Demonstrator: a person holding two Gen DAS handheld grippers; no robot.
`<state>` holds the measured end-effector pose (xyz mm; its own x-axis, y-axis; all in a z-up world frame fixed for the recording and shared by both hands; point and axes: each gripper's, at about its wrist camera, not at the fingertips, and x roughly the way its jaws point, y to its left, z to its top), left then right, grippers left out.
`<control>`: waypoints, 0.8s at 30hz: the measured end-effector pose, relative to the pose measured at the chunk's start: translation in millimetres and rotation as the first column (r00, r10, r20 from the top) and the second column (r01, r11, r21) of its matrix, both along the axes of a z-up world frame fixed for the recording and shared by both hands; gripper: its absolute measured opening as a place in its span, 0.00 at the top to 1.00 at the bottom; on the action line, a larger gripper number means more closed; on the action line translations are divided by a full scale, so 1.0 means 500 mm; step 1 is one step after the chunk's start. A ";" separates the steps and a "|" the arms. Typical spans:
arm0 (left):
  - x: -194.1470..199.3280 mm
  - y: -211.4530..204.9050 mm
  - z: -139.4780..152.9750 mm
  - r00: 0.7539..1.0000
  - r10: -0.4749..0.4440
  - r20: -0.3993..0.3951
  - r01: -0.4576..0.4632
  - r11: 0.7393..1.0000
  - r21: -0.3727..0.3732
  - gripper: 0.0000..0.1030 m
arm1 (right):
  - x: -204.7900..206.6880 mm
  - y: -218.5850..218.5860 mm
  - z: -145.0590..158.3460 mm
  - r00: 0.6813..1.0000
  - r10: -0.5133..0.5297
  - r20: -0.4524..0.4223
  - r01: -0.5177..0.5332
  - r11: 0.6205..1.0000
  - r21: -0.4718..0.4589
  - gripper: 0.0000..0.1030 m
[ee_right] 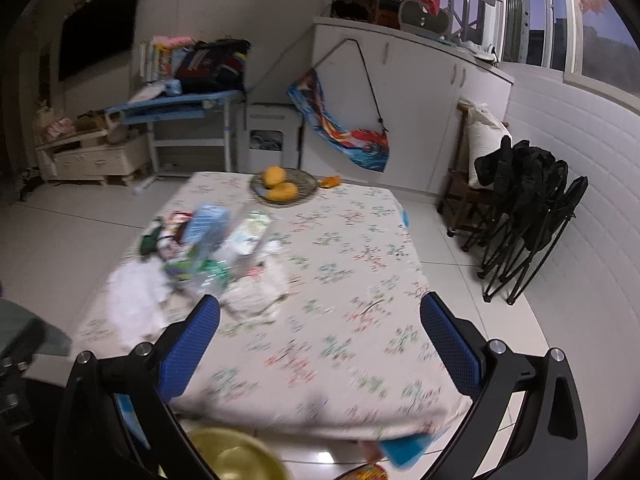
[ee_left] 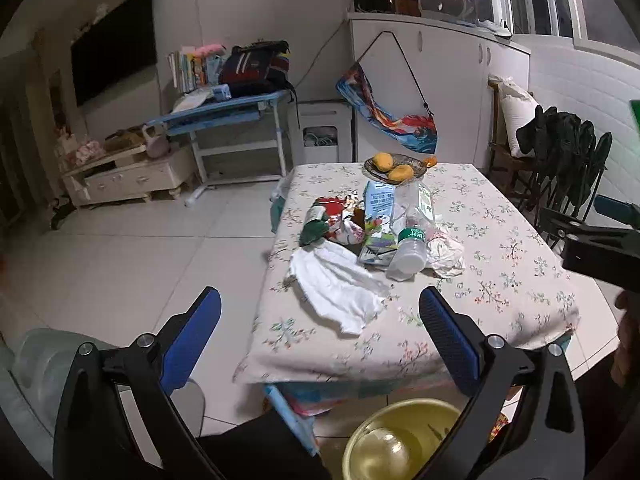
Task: Collect trash
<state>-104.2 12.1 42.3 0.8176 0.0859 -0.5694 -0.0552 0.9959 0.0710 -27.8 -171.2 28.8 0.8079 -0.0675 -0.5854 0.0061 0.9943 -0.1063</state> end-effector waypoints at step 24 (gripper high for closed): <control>-0.097 0.043 0.007 0.994 0.005 0.107 0.002 0.998 -0.066 0.07 | -0.152 0.084 0.031 0.995 0.067 0.068 -0.066 0.998 -0.012 0.07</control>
